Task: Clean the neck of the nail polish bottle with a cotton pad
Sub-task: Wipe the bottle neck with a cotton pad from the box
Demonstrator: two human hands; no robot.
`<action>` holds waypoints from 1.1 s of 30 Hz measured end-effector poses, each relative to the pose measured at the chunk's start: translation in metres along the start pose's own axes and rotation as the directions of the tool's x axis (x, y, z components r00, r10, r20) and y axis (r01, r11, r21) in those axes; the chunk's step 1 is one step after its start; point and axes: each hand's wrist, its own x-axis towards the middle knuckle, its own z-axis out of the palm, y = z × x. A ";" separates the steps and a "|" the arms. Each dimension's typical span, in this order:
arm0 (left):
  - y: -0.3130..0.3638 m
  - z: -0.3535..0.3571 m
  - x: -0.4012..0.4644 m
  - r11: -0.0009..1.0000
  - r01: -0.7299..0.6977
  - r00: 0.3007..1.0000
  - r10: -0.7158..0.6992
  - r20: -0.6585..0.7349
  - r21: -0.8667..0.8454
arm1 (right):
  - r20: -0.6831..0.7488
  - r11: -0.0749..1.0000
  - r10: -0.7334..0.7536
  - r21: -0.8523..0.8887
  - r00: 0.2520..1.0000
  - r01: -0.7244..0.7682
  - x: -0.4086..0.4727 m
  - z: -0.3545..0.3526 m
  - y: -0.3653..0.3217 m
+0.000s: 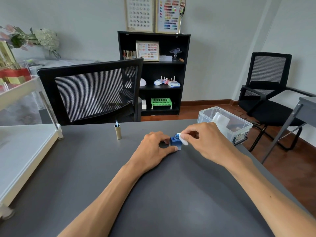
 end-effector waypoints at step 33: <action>-0.004 0.004 0.003 0.999 -0.016 1.000 0.016 0.003 0.044 | -0.012 0.998 -0.041 0.052 0.999 0.041 -0.006 0.003 0.003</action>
